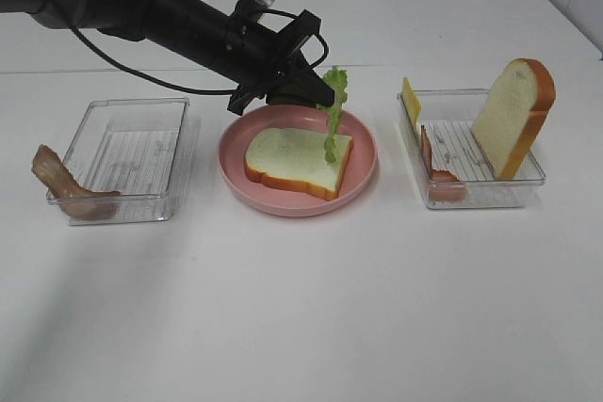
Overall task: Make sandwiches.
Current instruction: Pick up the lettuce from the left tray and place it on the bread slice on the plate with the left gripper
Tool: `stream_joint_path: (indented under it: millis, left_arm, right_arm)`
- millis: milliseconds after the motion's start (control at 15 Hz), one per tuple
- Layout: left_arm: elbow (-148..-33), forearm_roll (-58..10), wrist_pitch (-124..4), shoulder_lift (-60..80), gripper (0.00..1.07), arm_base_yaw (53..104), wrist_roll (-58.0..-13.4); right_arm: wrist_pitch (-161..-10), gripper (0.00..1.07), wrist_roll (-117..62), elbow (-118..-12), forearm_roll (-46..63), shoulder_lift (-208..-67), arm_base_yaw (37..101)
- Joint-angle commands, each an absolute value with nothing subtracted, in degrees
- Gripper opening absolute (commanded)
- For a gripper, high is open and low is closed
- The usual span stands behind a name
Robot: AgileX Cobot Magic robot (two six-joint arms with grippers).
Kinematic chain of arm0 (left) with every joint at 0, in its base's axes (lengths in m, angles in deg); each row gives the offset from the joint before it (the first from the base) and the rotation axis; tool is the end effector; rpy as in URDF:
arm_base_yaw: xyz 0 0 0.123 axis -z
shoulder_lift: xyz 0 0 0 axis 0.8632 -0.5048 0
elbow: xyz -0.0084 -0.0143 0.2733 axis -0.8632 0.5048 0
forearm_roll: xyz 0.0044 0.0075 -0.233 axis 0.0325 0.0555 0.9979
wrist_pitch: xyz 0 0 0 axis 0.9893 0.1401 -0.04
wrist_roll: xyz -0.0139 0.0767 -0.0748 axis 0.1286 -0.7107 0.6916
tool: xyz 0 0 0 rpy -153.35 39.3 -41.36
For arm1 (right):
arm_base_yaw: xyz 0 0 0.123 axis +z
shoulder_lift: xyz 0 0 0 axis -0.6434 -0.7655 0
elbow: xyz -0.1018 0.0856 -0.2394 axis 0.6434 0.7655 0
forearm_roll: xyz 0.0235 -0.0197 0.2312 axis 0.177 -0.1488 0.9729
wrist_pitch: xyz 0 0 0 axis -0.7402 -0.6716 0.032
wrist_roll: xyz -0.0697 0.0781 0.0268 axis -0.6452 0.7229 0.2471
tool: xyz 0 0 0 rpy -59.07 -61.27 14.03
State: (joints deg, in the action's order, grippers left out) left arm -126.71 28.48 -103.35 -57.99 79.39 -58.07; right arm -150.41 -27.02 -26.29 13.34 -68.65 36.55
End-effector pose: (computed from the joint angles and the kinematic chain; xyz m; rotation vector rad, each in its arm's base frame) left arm 0.4301 -0.2398 0.1477 0.1982 2.5746 -1.3872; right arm 0.0034 0.0088 0.2608 -0.0098 2.0422 0.0338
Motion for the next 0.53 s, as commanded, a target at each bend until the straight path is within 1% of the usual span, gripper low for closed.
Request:
stream_joint_path:
  millis: [67, 333, 533]
  left_arm:
    - [-126.83, 30.14, -107.02, -57.65, 0.0, 79.51, -59.1]
    - [-126.83, 29.63, -107.07, -58.05, 0.0, 79.51, -60.48]
    - [-126.83, 21.84, -105.58, -57.99, 0.0, 79.16, -59.73]
  right_arm:
    - [-149.72, 0.75, -26.96, -26.23, 13.16, -67.96, 36.09]
    - [-149.72, 0.75, -26.96, -26.23, 13.16, -67.96, 36.09]
    - [-149.72, 0.75, -26.96, -26.23, 13.16, -67.96, 36.09]
